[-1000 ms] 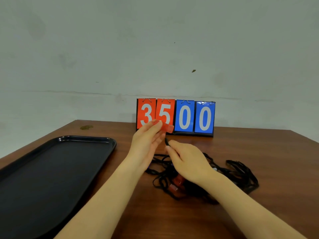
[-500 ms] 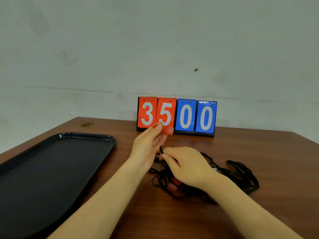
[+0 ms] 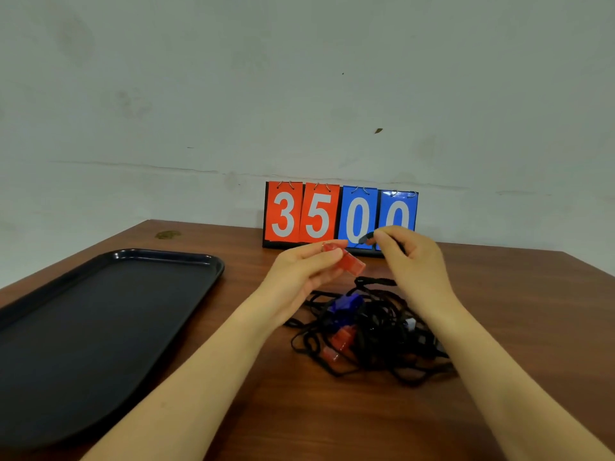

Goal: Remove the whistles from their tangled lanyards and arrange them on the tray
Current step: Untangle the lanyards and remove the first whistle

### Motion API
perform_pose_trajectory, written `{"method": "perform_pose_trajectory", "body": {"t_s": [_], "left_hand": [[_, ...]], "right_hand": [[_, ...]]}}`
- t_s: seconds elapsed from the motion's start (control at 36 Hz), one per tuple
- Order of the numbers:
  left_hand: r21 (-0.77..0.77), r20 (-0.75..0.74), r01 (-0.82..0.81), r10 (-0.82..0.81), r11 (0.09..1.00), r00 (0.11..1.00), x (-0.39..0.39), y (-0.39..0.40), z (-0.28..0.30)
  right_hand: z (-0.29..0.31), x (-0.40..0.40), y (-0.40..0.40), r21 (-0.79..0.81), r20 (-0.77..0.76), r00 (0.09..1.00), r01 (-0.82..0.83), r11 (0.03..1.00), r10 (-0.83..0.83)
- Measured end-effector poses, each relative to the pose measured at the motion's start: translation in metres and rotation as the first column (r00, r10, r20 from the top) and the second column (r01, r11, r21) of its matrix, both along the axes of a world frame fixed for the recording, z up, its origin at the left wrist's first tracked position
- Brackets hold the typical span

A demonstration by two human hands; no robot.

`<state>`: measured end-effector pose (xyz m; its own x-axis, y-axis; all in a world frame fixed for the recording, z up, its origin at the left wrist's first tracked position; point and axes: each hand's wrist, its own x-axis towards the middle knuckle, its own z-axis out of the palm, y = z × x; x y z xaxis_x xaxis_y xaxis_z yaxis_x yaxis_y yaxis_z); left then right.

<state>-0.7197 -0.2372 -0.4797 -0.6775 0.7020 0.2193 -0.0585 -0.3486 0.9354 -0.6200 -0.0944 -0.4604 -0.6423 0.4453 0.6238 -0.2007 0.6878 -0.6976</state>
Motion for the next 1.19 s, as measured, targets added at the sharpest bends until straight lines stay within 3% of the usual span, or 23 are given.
{"method": "perform_pose_trajectory", "body": {"t_s": [0.17,0.33,0.56,0.86,1.19], "left_hand": [[0.101,0.04,0.088,-0.093,0.991,0.995,0.009,0.003,0.0],[0.256,0.22,0.032,-0.091,0.966,0.971,0.003,0.002,-0.004],[0.075,0.103,-0.054,0.046,0.996,0.994,-0.004,-0.001,-0.007],[0.037,0.076,-0.164,0.161,0.986,0.984,-0.009,0.0,-0.013],[0.091,0.109,-0.133,0.123,0.987,0.986,-0.011,-0.004,-0.013]], "right_hand": [[-0.015,-0.012,-0.008,-0.117,0.138,0.976,-0.153,0.981,0.169],[-0.04,-0.023,-0.012,0.117,0.221,0.97,-0.125,0.985,0.097],[-0.042,-0.024,-0.013,0.368,0.335,0.942,-0.157,0.916,0.027],[-0.038,-0.016,-0.028,0.55,0.376,0.926,-0.215,0.807,-0.01],[-0.032,-0.011,-0.037,0.517,0.284,0.958,-0.198,0.833,0.051]]}}
